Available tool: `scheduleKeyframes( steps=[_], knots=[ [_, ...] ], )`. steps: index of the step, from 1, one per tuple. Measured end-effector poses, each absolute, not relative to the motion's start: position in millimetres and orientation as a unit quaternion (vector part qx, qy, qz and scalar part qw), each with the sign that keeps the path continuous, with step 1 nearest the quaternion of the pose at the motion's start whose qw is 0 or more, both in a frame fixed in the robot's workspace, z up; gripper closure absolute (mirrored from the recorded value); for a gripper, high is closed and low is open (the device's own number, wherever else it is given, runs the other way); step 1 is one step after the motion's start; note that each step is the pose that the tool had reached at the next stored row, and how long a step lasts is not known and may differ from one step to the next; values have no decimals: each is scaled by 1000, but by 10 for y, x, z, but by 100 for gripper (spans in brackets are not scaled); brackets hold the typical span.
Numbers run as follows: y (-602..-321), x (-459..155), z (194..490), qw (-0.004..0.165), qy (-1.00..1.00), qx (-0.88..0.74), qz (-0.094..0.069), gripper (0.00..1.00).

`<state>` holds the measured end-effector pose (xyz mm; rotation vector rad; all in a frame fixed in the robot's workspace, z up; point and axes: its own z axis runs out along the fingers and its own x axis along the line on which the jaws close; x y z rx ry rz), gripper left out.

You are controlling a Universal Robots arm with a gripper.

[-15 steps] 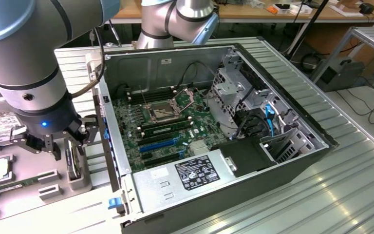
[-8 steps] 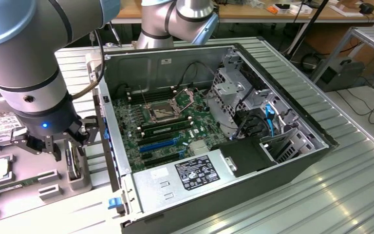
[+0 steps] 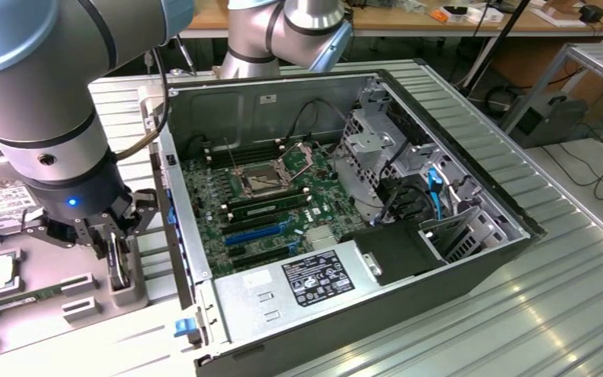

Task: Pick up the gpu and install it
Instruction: 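Pick up the gpu and move the gpu toward the slot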

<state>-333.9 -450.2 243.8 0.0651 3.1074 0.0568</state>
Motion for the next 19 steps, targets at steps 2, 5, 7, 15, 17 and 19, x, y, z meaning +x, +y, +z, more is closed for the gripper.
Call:
scheduleKeyframes(
  steps=[2,5,7,15,17,19],
  knots=[
    [-4502,-3339,2438,16,999,21,18,65],
    [-4502,-3339,2438,17,999,21,18,72],
    [-4502,-3339,2438,17,999,21,18,72],
    [-4502,-3339,2438,17,999,21,18,73],
    [-4502,-3339,2438,16,999,21,18,73],
    [-4502,-3339,2438,17,999,21,18,73]
  ],
)
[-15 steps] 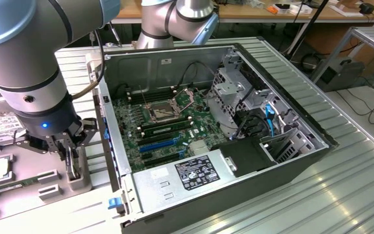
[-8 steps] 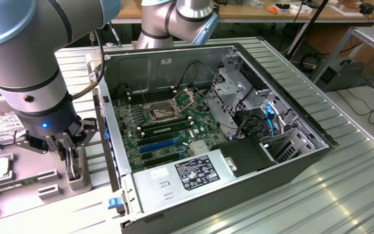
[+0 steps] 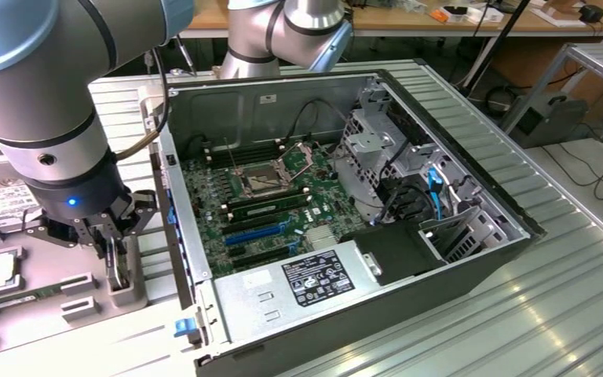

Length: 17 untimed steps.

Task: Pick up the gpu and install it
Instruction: 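Pick up the gpu and move the gpu toward the slot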

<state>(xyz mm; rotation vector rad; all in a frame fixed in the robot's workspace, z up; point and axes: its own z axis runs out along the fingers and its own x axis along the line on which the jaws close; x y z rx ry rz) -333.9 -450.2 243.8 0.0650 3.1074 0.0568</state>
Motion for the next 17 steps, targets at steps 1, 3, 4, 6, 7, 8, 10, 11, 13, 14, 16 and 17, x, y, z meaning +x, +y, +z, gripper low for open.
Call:
scheduleKeyframes(
  steps=[1,3,4,6,7,8,10,11,13,14,16,17],
  knots=[
    [-4502,-3339,2438,17,999,21,18,73],
    [-4502,-3339,2438,17,999,21,18,73],
    [-4502,-3339,2438,17,999,21,18,73],
    [-4502,-3339,2438,16,999,21,18,73],
    [-4502,-3339,2439,17,999,21,18,73],
    [-4502,-3339,2445,17,999,21,18,73],
    [-4502,-3339,2457,16,999,21,18,73],
    [-4502,-3339,2465,16,999,21,18,73],
    [-4502,-3339,2483,17,999,21,18,73],
    [-4502,-3339,2492,17,999,21,18,73],
    [-4502,-3339,2520,17,999,21,18,73],
    [-4502,-3339,2533,17,999,21,18,73]
  ],
)
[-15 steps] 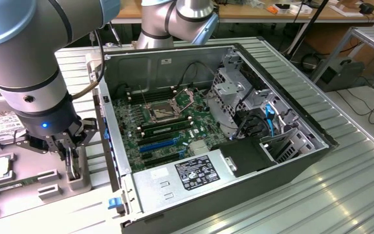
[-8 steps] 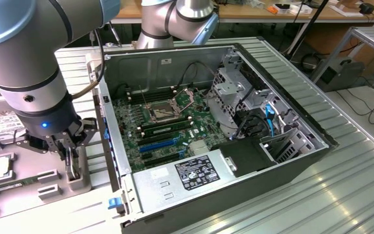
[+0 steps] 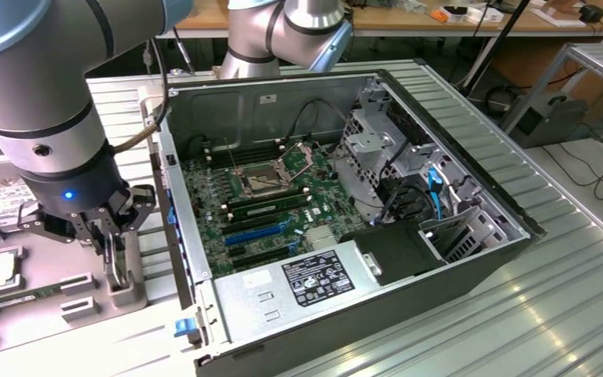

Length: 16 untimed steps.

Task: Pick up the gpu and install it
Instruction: 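Pick up the gpu and move the gpu toward the slot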

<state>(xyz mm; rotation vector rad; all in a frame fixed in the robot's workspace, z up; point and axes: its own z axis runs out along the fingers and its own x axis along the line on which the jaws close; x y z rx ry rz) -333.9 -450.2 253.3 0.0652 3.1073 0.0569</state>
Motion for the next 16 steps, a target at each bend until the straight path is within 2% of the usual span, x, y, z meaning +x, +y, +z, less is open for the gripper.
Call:
scheduleKeyframes(
  steps=[16],
  knots=[
    [-4502,-3336,2801,16,999,21,18,73]
  ],
)
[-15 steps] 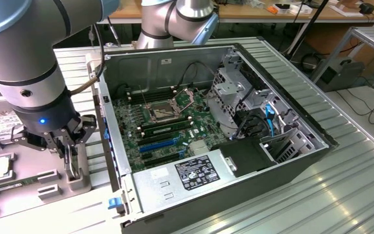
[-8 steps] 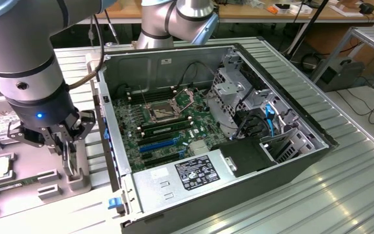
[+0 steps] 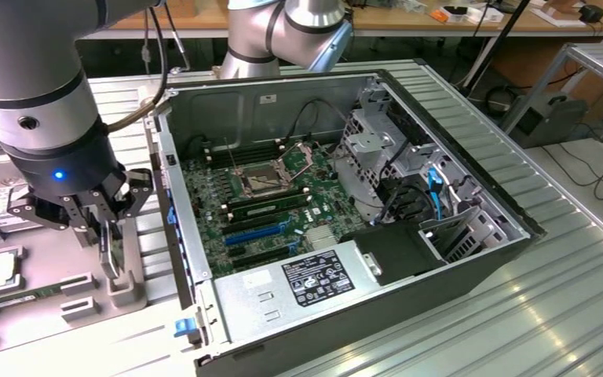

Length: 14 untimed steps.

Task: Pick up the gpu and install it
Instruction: 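Pick up the gpu and move the gpu toward the slot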

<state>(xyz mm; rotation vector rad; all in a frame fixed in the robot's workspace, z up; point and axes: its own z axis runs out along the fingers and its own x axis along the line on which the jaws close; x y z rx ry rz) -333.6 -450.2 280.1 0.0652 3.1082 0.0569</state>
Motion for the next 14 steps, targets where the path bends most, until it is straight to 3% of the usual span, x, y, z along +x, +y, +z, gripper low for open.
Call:
scheduleKeyframes(
  steps=[14],
  knots=[
    [-4501,-3336,2901,16,1000,21,17,73]
  ],
)
